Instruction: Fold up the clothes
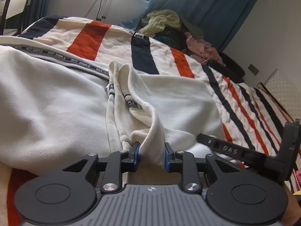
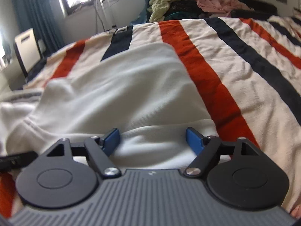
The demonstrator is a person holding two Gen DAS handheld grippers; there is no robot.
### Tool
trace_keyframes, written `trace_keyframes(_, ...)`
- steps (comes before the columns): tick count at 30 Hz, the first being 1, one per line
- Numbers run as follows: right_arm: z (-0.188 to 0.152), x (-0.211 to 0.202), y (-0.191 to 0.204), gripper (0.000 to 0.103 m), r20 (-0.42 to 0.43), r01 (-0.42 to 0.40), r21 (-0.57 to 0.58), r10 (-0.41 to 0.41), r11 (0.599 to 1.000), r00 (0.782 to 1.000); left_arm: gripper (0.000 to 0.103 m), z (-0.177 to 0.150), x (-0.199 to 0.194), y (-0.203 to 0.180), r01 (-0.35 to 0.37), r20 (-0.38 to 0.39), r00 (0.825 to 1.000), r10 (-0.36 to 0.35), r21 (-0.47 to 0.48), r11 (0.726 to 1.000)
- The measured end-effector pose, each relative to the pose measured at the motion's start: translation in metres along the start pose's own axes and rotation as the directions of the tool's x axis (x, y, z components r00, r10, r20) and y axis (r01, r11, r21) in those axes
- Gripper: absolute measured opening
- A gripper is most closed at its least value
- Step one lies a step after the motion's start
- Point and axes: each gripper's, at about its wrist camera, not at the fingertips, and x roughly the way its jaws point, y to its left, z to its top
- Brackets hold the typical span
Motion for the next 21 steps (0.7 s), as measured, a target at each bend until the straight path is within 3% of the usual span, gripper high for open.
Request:
trace_keyframes(1,-0.001,0.0,0.002,0.08,0.005,0.007,-0.009,-0.007,1.0,1.0,0.035,0.0,-0.004,0.001,-0.001,0.006,1.0,0.001,-0.009,1.0)
trace_keyframes(4,0.0,-0.002,-0.002,0.08,0.003,-0.001,0.005,0.001,1.0,1.0,0.059,-0.003,-0.022,0.01,0.013,0.013,1.0,-0.012,-0.08,0.997)
trace_keyframes(5,0.0,-0.002,-0.002,0.08,0.002,-0.001,0.009,0.001,1.0,1.0,0.082,-0.003,-0.03,0.014,-0.017,0.013,1.0,0.018,-0.112,0.994)
trace_keyframes(6,0.0,-0.002,-0.002,0.08,0.001,0.0,0.01,0.0,1.0,1.0,0.092,-0.004,-0.038,0.018,-0.046,0.012,0.999,0.049,-0.144,0.989)
trace_keyframes(9,0.001,-0.004,-0.002,0.08,-0.005,0.006,0.006,-0.006,1.0,1.0,0.095,-0.008,-0.065,0.049,-0.125,0.006,0.991,0.133,-0.304,0.945)
trace_keyframes(10,0.001,-0.004,-0.002,0.08,-0.007,0.006,0.007,-0.006,1.0,1.0,0.096,-0.009,-0.073,0.062,-0.147,-0.002,0.988,0.157,-0.371,0.917)
trace_keyframes(12,0.001,-0.004,-0.002,0.08,-0.008,0.005,0.01,-0.005,1.0,1.0,0.096,-0.011,-0.087,0.095,-0.176,-0.02,0.981,0.194,-0.523,0.834)
trace_keyframes(17,0.002,-0.005,-0.001,0.08,-0.015,0.009,0.026,-0.009,1.0,1.0,0.093,-0.011,-0.105,0.169,-0.132,0.033,0.967,0.251,-0.781,0.61)
trace_keyframes(19,0.002,-0.005,-0.001,0.08,-0.014,0.01,0.025,-0.009,1.0,1.0,0.085,-0.008,-0.106,0.186,-0.051,0.131,0.953,0.273,-0.819,0.571)
trace_keyframes(21,0.002,-0.004,-0.001,0.08,-0.014,0.011,0.024,-0.01,1.0,1.0,0.083,-0.003,-0.105,0.2,-0.005,0.201,0.928,0.314,-0.835,0.55)
